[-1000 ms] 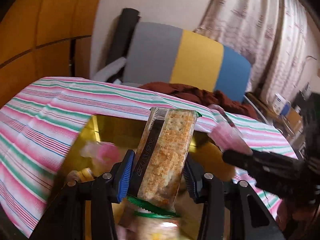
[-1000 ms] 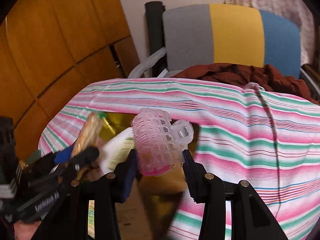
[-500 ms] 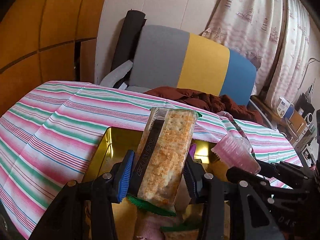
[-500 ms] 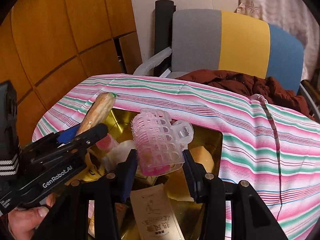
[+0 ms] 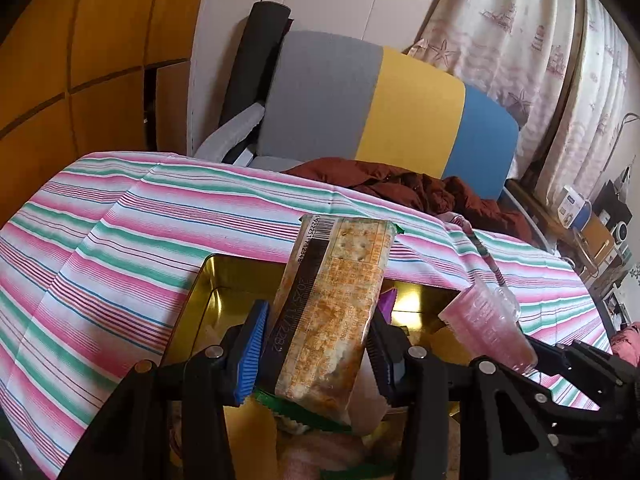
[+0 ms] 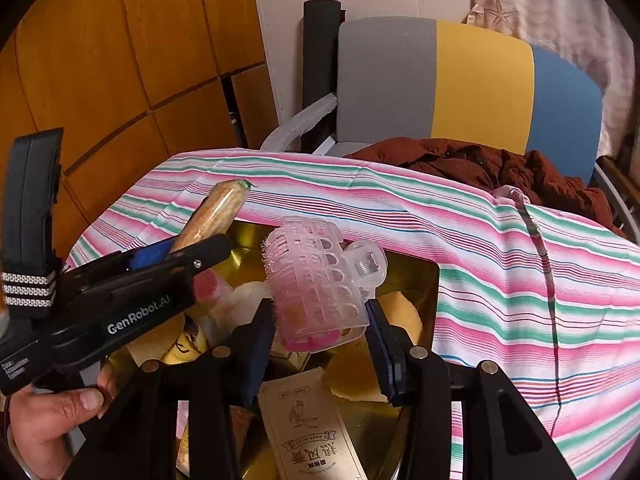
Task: Organize objects
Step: 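Lower the cracker packet and roller into the tray and open both tools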
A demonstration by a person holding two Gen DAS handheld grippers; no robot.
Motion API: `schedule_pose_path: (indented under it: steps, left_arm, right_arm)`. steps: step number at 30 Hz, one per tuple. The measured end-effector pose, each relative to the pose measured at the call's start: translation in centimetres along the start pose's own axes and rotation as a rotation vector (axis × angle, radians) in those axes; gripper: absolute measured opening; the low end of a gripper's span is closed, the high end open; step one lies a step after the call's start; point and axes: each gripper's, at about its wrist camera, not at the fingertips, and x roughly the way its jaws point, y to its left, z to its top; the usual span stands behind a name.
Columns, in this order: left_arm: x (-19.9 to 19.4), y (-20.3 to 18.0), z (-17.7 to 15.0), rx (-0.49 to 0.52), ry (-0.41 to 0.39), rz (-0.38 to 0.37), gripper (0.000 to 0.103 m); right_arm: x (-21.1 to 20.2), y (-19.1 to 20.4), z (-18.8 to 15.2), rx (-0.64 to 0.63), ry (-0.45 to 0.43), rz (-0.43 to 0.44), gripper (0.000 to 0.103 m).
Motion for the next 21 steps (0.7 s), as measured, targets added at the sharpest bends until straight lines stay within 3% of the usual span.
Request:
schedule_pose_path:
  steps: [4, 8, 18, 21]
  left_arm:
    - [-0.9, 0.0, 0.5, -0.006, -0.019, -0.012, 0.047]
    - [-1.2, 0.1, 1.3, 0.013, -0.022, 0.024, 0.047]
    - [0.8, 1.4, 1.5, 0.036, 0.079, 0.091, 0.047]
    - [1.9, 1.2, 1.3, 0.061, 0.132, 0.078, 0.047]
  right_arm:
    - [0.1, -0.1, -0.1, 0.007, 0.003, -0.001, 0.045]
    - [0.5, 0.0, -0.1, 0.016, 0.014, -0.002, 0.045]
    - [1.0, -0.2, -0.3, 0.046, 0.049, 0.002, 0.046]
    - [1.1, -0.3, -0.3, 0.060, 0.049, 0.005, 0.047]
